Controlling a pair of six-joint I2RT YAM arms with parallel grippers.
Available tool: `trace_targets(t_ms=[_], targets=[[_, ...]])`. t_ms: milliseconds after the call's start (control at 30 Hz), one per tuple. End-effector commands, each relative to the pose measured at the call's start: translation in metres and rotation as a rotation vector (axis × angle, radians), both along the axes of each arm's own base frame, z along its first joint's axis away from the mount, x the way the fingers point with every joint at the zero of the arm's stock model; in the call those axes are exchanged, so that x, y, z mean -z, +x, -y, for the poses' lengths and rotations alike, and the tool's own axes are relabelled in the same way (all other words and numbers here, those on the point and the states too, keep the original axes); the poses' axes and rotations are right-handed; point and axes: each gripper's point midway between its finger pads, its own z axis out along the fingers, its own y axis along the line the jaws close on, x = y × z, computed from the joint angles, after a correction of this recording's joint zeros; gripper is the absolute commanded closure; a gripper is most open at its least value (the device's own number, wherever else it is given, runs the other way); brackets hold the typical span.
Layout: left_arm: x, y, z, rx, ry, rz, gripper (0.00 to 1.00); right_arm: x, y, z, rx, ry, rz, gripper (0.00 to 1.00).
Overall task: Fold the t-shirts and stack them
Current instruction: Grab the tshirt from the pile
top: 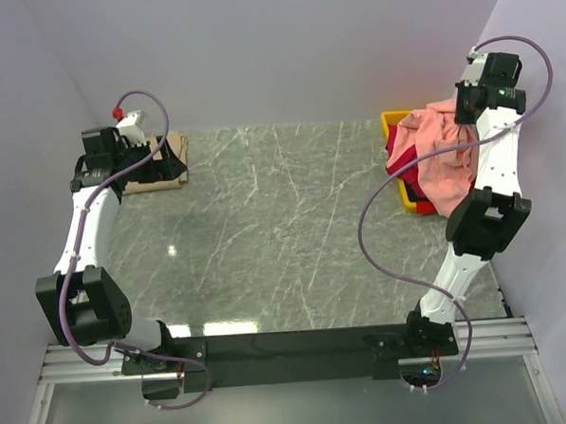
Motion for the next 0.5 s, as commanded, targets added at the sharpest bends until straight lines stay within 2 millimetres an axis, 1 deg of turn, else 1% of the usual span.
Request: trace_targets(t_ms=[0, 33, 67, 100, 133, 167, 200, 267, 300, 367, 400, 433, 467], targets=[[-0.030, -0.002, 0.004, 0.020, -0.010, 0.093, 0.01, -0.082, -0.014, -0.007, 0.008, -0.027, 0.170, 0.94], [-0.031, -0.003, 0.004, 0.022, -0.009, 0.096, 0.00, -0.094, -0.016, -0.011, -0.004, -0.022, 0.192, 1.00], [-0.031, -0.003, 0.004, 0.027, -0.004, 0.097, 0.01, -0.107, -0.019, -0.014, 0.003, -0.011, 0.222, 1.00], [-0.030, -0.004, 0.004, 0.028, -0.003, 0.098, 0.01, -0.132, -0.024, -0.015, 0.012, -0.025, 0.282, 1.00], [-0.032, -0.004, 0.004, 0.028, 0.000, 0.104, 0.01, -0.143, -0.027, -0.017, 0.012, -0.033, 0.312, 0.99], [-0.031, -0.004, 0.003, 0.028, 0.004, 0.105, 0.01, -0.157, -0.031, -0.016, 0.028, -0.045, 0.347, 1.00], [-0.033, -0.005, 0.005, 0.035, 0.002, 0.111, 0.01, -0.177, -0.036, -0.016, 0.038, -0.064, 0.401, 1.00], [-0.034, -0.006, 0.005, 0.036, 0.005, 0.118, 0.00, -0.193, -0.043, -0.014, 0.054, -0.090, 0.443, 1.00], [-0.034, -0.006, 0.005, 0.039, 0.003, 0.118, 0.01, -0.207, -0.049, -0.015, 0.057, -0.104, 0.481, 1.00], [-0.036, -0.006, 0.005, 0.043, 0.010, 0.124, 0.01, -0.214, -0.055, -0.012, 0.083, -0.120, 0.503, 1.00], [-0.037, -0.005, 0.005, 0.043, 0.012, 0.128, 0.01, -0.226, -0.060, -0.012, 0.087, -0.139, 0.539, 0.95], [-0.036, -0.005, 0.005, 0.046, 0.013, 0.126, 0.01, -0.227, -0.061, -0.012, 0.088, -0.149, 0.545, 0.90], [-0.036, -0.005, 0.005, 0.049, 0.015, 0.125, 0.01, -0.221, -0.060, -0.009, 0.085, -0.164, 0.524, 0.91]])
